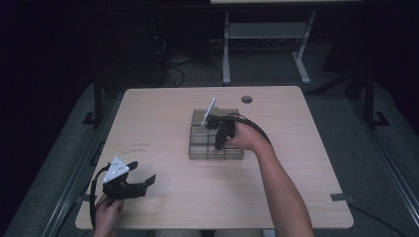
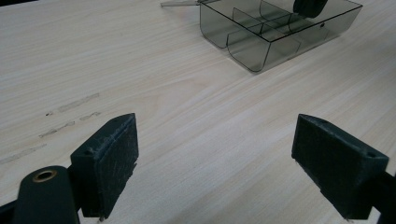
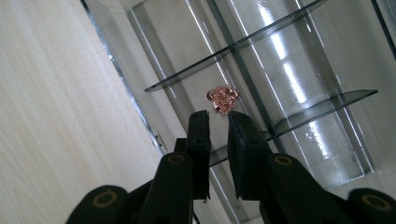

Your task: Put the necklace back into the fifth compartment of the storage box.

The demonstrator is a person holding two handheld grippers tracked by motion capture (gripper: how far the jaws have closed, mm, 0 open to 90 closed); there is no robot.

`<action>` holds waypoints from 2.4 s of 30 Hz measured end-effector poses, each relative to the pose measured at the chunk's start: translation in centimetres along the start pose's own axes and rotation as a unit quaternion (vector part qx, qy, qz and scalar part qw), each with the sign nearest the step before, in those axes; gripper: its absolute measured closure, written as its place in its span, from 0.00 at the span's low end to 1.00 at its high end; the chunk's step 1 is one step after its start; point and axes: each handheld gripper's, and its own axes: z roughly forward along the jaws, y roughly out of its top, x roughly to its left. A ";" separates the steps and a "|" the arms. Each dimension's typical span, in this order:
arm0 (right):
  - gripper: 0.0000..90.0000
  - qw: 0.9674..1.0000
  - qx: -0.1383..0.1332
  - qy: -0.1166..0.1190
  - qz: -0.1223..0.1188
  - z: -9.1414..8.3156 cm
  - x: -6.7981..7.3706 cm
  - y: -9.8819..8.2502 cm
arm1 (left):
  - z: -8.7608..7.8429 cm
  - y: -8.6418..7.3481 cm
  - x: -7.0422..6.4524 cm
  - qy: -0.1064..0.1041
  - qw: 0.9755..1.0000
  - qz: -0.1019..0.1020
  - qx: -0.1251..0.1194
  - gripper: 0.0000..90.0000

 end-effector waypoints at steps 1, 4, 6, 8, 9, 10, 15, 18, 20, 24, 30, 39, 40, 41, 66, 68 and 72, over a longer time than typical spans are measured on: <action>0.86 1.000 -0.001 -0.001 0.001 -0.1 0.1 -0.1 | 0.0 0.0 0.0 -0.001 1.000 0.000 0.001 0.16; 0.84 1.000 -0.004 0.001 -0.002 -0.3 0.2 -0.3 | 0.1 0.0 -0.1 -0.001 1.000 0.002 0.001 0.16; 0.83 1.000 -0.007 0.003 -0.003 -0.4 0.2 -0.4 | 0.1 0.0 -0.1 -0.001 1.000 0.003 0.002 0.16; 0.81 1.000 -0.010 0.008 0.000 -0.4 0.0 -0.8 | 0.1 0.0 -0.1 -0.001 1.000 0.001 0.003 0.16; 0.81 1.000 -0.010 0.008 0.000 -0.4 0.0 -0.8 | 0.1 0.0 -0.1 -0.001 1.000 0.001 0.004 0.16; 0.81 1.000 -0.010 0.010 0.004 -0.4 0.0 -0.9 | 0.1 0.0 -0.1 0.000 1.000 0.002 0.004 0.16; 0.79 1.000 -0.018 0.017 0.012 -0.6 -0.5 -1.7 | 0.1 0.0 0.0 0.000 1.000 0.001 0.004 0.16; 0.78 1.000 -0.023 0.015 0.016 -1.0 -0.6 -2.1 | 0.1 0.0 0.1 0.000 1.000 0.003 0.005 0.16; 0.77 0.999 -0.033 0.016 0.018 -1.5 -0.7 -2.5 | 0.1 0.0 0.1 0.001 1.000 0.001 0.001 0.16; 0.76 0.999 -0.037 0.013 0.020 -2.0 -0.7 -3.1 | 0.2 0.0 0.0 0.000 1.000 0.005 0.006 0.16; 0.73 0.999 -0.043 0.015 0.023 -2.5 -0.8 -3.4 | 0.1 0.0 0.1 0.001 1.000 0.004 0.006 0.16; 0.70 0.999 -0.046 0.014 0.015 -2.9 -0.5 -3.7 | 0.2 0.0 0.0 0.001 1.000 0.004 0.005 0.16; 0.69 0.999 -0.046 0.013 0.014 -2.9 -0.4 -3.7 | 0.1 0.0 0.0 0.001 1.000 0.006 0.007 0.16; 0.68 0.999 -0.049 0.012 0.013 -3.0 -0.3 -3.8 | 0.1 0.0 0.0 0.001 1.000 0.004 0.005 0.16; 0.63 0.998 -0.060 0.009 0.013 -4.5 0.0 -5.4 | 0.2 0.0 -0.1 0.001 1.000 0.004 0.007 0.16; 0.63 0.998 -0.059 0.008 0.014 -4.6 0.0 -5.5 | 0.1 0.0 -0.1 0.001 1.000 0.005 0.007 0.16; 0.62 0.998 -0.058 0.005 0.013 -4.8 0.0 -5.9 | 0.1 0.0 -0.1 0.002 1.000 0.003 0.007 0.16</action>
